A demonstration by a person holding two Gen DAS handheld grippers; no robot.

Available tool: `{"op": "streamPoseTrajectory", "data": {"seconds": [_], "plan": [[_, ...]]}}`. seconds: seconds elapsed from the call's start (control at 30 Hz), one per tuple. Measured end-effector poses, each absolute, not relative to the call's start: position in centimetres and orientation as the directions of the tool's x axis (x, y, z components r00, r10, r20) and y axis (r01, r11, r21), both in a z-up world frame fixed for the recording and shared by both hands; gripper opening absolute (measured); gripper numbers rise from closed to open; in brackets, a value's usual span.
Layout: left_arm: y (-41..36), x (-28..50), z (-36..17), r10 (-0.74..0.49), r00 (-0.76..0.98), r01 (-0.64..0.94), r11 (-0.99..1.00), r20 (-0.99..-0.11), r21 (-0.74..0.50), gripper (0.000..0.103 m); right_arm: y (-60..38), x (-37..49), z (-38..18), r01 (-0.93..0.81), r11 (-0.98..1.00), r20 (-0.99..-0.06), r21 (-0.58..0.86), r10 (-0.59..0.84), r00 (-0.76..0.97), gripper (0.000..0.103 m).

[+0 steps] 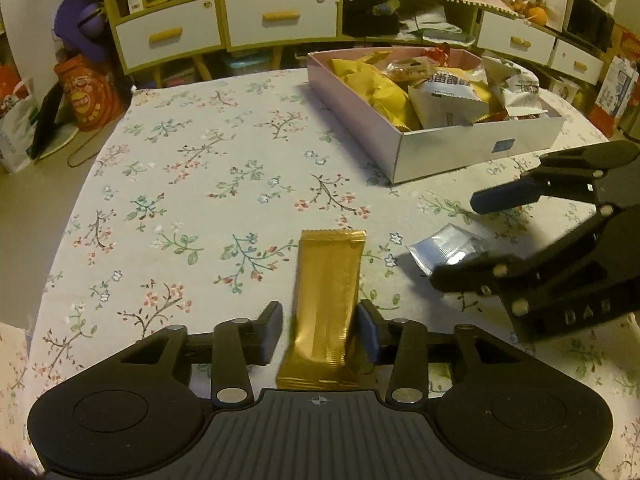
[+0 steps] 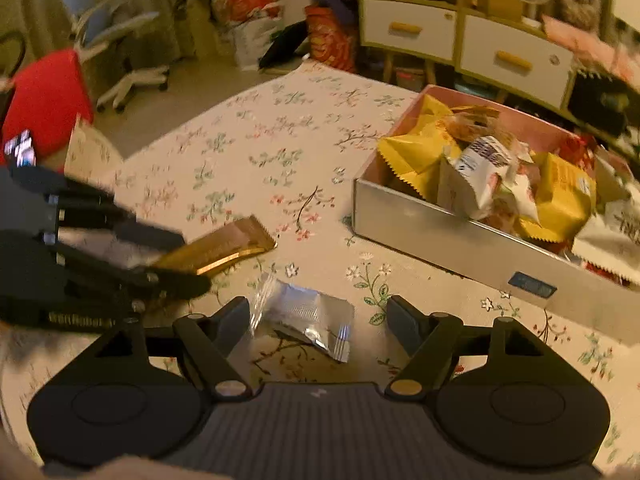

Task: Organize snacks
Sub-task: 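Grasp the silver sachet with the right tool while the left holds the gold bar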

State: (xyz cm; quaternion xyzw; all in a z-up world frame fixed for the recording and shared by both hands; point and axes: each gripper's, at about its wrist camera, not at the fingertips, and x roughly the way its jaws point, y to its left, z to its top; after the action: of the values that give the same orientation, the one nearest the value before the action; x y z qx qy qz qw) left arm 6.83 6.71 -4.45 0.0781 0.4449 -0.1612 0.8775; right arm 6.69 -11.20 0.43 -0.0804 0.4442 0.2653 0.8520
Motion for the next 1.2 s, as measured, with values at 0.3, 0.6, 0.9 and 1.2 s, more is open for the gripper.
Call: {"op": "streamPoseTrajectory", "data": {"seconds": [0.3, 0.6, 0.9, 1.2], "plan": [[6.7, 7.3, -4.6, -0.207, 0.563, 0.337, 0.941, -0.8, -0.006, 0.05, -9.5, 6.1, -0.4, -0.614, 0.789, -0.814, -0.006, 0.353, 0.462, 0.079], [6.8, 7.6, -4.8, -0.203, 0.578, 0.318, 0.948, -0.791, -0.011, 0.052, -8.7, 6.6, -0.6, -0.593, 0.805, -0.789, -0.038, 0.34, 0.512, 0.071], [6.9, 7.9, -4.8, -0.196, 0.585, 0.306, 0.952, -0.787, -0.009, 0.052, -8.1, 6.2, -0.4, -0.621, 0.783, -0.782, -0.035, 0.366, 0.505, 0.047], [6.8, 8.0, -4.5, -0.18, 0.582, 0.285, 0.958, -0.793, -0.008, 0.03, -7.9, 5.9, -0.1, -0.628, 0.776, -0.785, -0.063, 0.35, 0.511, 0.03]]}}
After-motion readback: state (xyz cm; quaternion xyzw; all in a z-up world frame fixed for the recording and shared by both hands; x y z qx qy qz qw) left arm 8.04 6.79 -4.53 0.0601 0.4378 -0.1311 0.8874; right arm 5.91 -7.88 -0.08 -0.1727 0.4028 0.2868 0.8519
